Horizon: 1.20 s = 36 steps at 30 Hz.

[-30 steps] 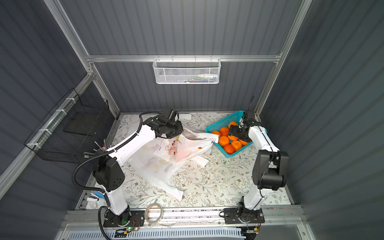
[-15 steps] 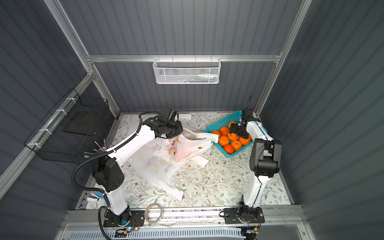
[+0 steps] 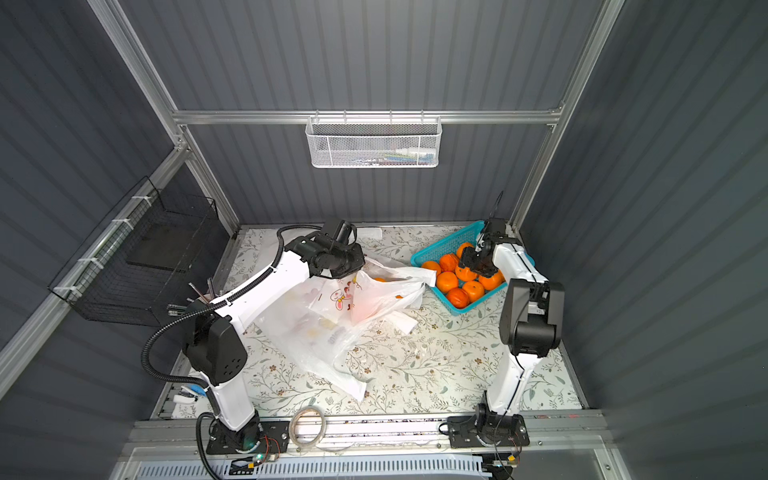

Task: Place the oranges into plastic bags & tie knots
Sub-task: Pick up the orange from the basket, then place the orange in the plastic bag.

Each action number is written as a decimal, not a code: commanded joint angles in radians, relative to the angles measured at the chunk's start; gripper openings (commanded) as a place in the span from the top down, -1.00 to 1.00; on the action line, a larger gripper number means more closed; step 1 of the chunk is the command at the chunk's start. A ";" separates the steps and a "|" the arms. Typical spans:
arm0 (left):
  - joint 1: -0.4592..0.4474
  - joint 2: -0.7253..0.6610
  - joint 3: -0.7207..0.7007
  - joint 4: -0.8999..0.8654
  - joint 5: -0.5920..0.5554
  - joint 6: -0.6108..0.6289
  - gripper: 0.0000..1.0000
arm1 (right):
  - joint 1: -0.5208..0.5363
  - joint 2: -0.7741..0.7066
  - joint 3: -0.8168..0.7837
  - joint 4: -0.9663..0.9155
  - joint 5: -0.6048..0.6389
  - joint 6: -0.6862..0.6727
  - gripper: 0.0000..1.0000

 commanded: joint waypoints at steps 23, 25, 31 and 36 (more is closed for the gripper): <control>0.006 -0.032 -0.010 0.014 0.013 0.013 0.93 | 0.558 -0.399 -0.074 0.091 -0.049 0.121 -0.32; 0.006 -0.034 -0.010 0.015 0.013 0.016 0.93 | 0.590 -0.361 -0.071 0.101 -0.030 0.125 -0.32; 0.006 -0.040 -0.016 0.022 0.022 0.019 0.93 | 0.630 -0.227 -0.049 0.152 -0.023 0.150 -0.32; 0.006 -0.046 -0.017 0.020 0.009 0.016 0.93 | 0.648 -0.120 -0.007 0.185 -0.071 0.170 -0.40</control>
